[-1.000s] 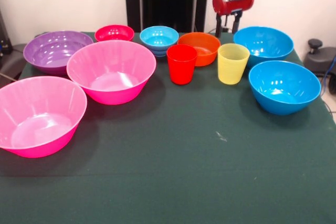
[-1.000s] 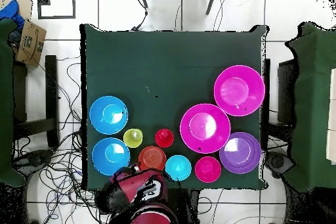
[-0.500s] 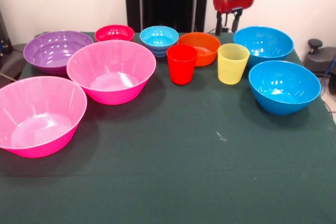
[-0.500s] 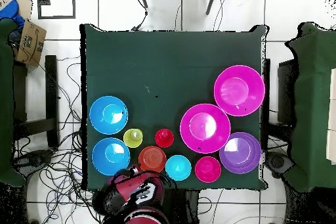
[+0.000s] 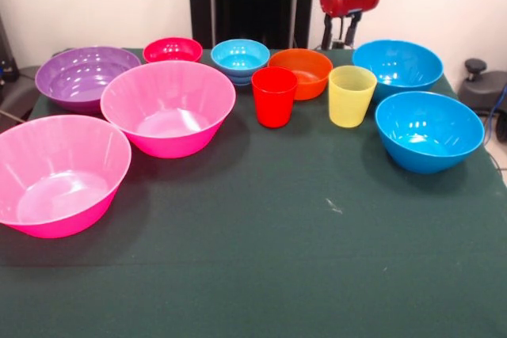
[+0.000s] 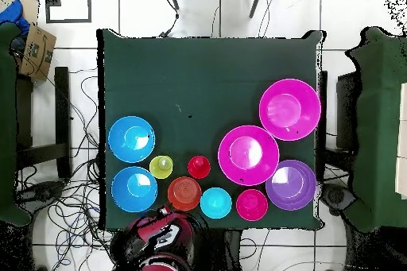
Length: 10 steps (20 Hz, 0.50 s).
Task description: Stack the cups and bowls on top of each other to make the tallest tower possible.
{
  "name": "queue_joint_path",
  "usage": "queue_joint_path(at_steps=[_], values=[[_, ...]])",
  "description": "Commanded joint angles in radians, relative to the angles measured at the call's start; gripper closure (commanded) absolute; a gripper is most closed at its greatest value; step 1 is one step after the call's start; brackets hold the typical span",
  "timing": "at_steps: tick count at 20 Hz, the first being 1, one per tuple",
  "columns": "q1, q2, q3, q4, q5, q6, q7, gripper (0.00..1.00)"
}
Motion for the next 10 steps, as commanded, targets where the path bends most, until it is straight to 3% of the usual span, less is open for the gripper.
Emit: queue_joint_path(at_steps=[1, 10], values=[[0.002, 0.086, 0.038, -0.078, 0.036, -0.06, 0.176, 0.0], [-0.062, 0.048, 0.077, -0.074, 0.033, -0.012, 0.163, 0.0]])
